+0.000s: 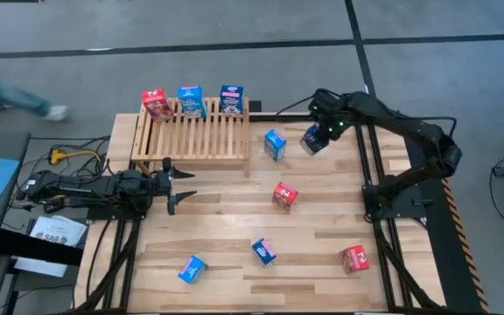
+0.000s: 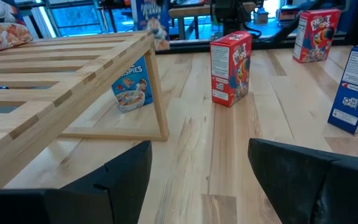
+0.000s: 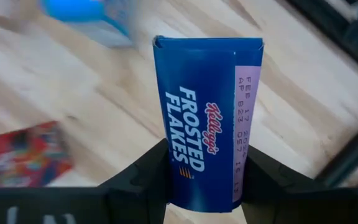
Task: Stack cereal on shelf
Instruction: Put the top dark blue cereal box the aligned with the other dark blue cereal box on the shelf
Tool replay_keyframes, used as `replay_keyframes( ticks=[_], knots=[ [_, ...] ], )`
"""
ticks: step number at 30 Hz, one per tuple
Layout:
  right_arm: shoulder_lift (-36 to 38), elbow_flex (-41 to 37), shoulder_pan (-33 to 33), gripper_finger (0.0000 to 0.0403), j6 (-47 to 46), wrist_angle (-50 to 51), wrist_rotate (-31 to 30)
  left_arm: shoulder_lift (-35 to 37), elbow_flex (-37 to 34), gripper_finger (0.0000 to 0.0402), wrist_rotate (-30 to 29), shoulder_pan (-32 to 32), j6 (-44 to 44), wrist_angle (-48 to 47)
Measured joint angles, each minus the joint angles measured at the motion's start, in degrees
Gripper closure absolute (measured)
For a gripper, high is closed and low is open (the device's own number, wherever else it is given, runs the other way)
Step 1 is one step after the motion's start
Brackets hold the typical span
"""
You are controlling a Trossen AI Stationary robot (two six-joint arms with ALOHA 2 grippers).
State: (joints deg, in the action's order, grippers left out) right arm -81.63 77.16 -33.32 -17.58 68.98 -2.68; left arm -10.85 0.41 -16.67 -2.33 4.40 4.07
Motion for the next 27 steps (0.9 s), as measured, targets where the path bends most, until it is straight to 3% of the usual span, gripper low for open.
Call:
replay_keyframes(
  ticks=[13,27],
  knots=[
    [-0.1,16.0,9.4,0.0226,-0.6,0.6,-3.3,0.0,0.0,0.0143,0.0,0.0,-0.1,0.1],
    [-0.2,19.4,12.3,0.0226,7.6,-12.3,-3.4,0.0,0.0,0.0143,0.0,0.0,-0.1,0.1]
  ],
)
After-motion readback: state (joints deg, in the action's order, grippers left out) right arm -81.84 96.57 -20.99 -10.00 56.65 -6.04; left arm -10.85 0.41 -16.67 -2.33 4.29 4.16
